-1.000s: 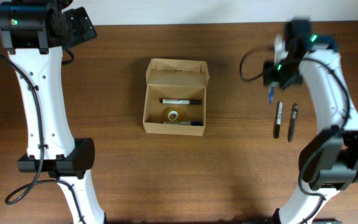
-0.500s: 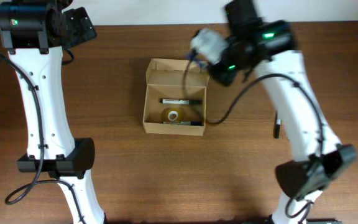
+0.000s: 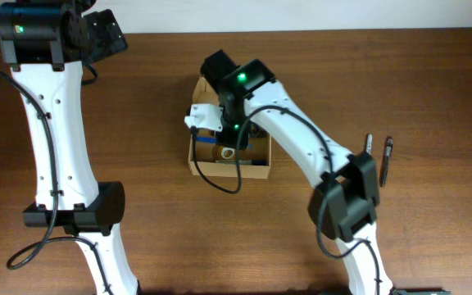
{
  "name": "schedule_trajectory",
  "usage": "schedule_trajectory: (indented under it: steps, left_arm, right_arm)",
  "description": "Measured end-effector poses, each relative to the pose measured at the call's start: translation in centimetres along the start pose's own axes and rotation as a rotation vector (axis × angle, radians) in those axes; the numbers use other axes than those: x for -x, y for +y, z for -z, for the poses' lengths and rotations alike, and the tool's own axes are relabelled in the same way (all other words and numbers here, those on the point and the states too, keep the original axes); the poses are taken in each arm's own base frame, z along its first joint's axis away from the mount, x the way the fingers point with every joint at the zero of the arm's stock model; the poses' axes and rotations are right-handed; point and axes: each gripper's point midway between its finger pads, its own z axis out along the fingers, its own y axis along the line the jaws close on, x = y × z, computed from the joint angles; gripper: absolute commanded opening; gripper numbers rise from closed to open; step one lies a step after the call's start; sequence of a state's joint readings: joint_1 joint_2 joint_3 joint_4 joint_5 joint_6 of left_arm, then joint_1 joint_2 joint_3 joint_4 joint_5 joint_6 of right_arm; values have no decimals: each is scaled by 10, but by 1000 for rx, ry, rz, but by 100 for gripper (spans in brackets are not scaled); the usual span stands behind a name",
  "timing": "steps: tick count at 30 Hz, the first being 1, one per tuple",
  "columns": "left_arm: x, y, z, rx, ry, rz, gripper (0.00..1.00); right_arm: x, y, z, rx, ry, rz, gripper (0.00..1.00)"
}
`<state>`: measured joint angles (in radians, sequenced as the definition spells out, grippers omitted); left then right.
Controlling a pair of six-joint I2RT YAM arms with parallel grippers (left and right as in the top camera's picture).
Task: Pack container
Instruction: 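Carry the blue pen into the box and release it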
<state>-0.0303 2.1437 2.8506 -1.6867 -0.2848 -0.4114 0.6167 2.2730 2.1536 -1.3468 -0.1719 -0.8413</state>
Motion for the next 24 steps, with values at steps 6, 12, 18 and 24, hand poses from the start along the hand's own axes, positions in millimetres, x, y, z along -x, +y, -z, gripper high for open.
schedule_trajectory:
  steps: [6,12,18,24]
  left_arm:
    - [0,0,0,0,0,0,100]
    - [0,0,0,0,0,0,100]
    - [0,0,0,0,0,0,100]
    - [0,0,0,0,0,0,100]
  right_arm:
    - [-10,-4,-37,52,49,-32,4]
    - [-9,-8,-58,64,53,-86,55]
    - [-17,-13,-65,43,95,-165,58]
    - [-26,-27,-31,-101,134,-252,66]
